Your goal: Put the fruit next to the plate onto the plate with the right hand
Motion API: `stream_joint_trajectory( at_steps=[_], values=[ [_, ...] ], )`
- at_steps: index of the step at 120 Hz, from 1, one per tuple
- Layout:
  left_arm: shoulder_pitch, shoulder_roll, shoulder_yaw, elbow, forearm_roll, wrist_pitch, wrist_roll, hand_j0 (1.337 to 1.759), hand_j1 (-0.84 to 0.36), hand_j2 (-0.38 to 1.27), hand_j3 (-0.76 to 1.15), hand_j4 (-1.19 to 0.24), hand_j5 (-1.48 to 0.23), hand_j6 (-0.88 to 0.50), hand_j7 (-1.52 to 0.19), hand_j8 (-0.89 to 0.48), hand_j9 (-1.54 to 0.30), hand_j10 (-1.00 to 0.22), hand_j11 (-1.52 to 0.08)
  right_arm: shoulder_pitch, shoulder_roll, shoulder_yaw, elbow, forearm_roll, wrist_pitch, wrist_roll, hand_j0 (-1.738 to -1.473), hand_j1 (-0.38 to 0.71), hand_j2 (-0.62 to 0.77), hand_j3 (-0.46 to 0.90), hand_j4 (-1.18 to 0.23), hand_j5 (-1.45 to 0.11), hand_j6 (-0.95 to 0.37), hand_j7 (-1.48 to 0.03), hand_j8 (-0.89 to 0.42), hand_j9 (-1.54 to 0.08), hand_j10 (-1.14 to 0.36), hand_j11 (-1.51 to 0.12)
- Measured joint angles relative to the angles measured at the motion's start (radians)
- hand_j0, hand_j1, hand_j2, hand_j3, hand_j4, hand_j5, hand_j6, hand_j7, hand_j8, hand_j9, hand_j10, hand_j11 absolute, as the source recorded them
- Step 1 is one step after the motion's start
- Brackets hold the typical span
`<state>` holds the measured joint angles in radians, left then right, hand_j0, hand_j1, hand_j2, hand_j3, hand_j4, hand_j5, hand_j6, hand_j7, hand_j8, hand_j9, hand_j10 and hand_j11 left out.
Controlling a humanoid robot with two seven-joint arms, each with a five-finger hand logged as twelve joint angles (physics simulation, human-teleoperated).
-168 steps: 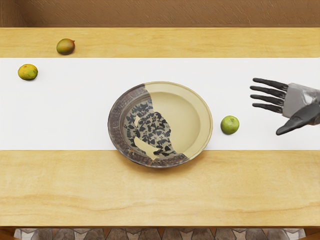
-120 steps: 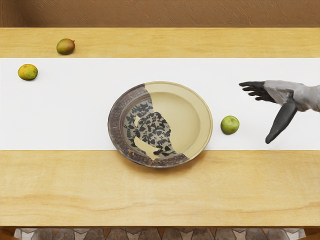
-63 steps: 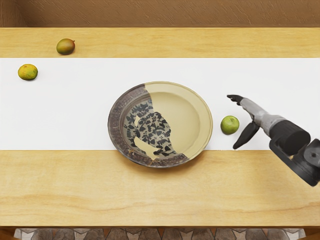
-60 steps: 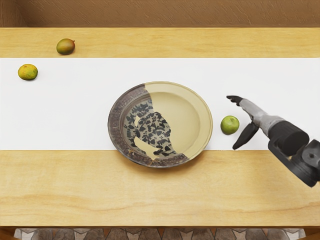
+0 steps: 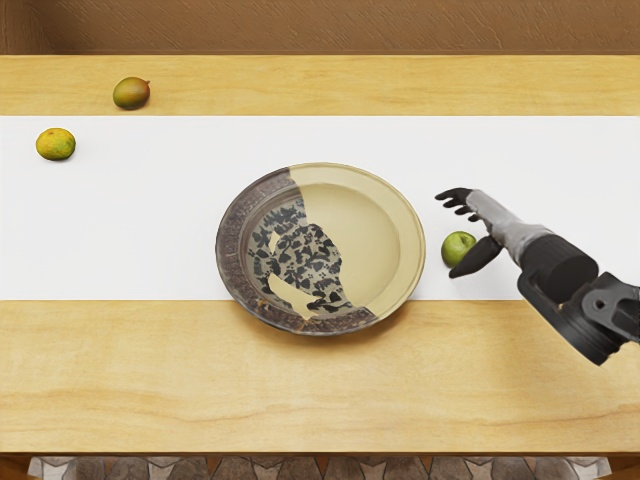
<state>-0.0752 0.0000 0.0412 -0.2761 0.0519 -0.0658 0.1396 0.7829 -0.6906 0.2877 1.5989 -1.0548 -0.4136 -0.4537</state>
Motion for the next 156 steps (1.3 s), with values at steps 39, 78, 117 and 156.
stream_joint_trajectory(
  at_steps=[39, 78, 117, 156],
  values=[
    [0.000, 0.000, 0.000, 0.000, 0.000, 0.000, 0.000, 1.658, 0.35, 0.00, 0.00, 0.00, 0.00, 0.00, 0.00, 0.00, 0.00, 0.00, 0.00, -0.012, 0.011, -0.001, -0.026, 0.000, -0.007, 0.001, -1.658, 0.09, -0.07, 0.00, -0.37, -0.48, -0.37, -0.48, -0.37, -0.48, -0.37, -0.48],
    [0.000, 0.000, 0.000, 0.000, 0.000, 0.000, 0.000, 1.658, 0.35, 0.00, 0.00, 0.00, 0.00, 0.00, 0.00, 0.00, 0.00, 0.00, 0.00, -0.013, 0.013, 0.000, -0.023, 0.005, -0.003, 0.000, -1.658, 0.23, -0.02, 0.00, -0.50, -0.66, -0.51, -0.66, -0.43, -0.66, -0.48, -0.66],
    [0.000, 0.000, 0.000, 0.000, 0.000, 0.000, 0.000, 1.658, 0.35, 0.00, 0.00, 0.00, 0.00, 0.00, 0.00, 0.00, 0.00, 0.00, 0.00, -0.013, -0.008, 0.061, 0.002, 0.012, 0.013, 0.000, -1.657, 0.25, 0.07, 0.00, -0.54, -0.73, -0.55, -0.72, -0.42, -0.72, -0.47, -0.72],
    [0.000, 0.000, 0.000, 0.000, 0.000, 0.000, 0.000, 1.658, 0.35, 0.00, 0.00, 0.00, 0.00, 0.00, 0.00, 0.00, 0.00, 0.00, 0.00, -0.012, -0.022, 0.171, 0.074, 0.012, 0.086, -0.031, -1.658, 0.24, 0.10, 0.00, -0.54, -0.72, -0.55, -0.71, -0.46, -0.72, -0.50, -0.71]
  ],
)
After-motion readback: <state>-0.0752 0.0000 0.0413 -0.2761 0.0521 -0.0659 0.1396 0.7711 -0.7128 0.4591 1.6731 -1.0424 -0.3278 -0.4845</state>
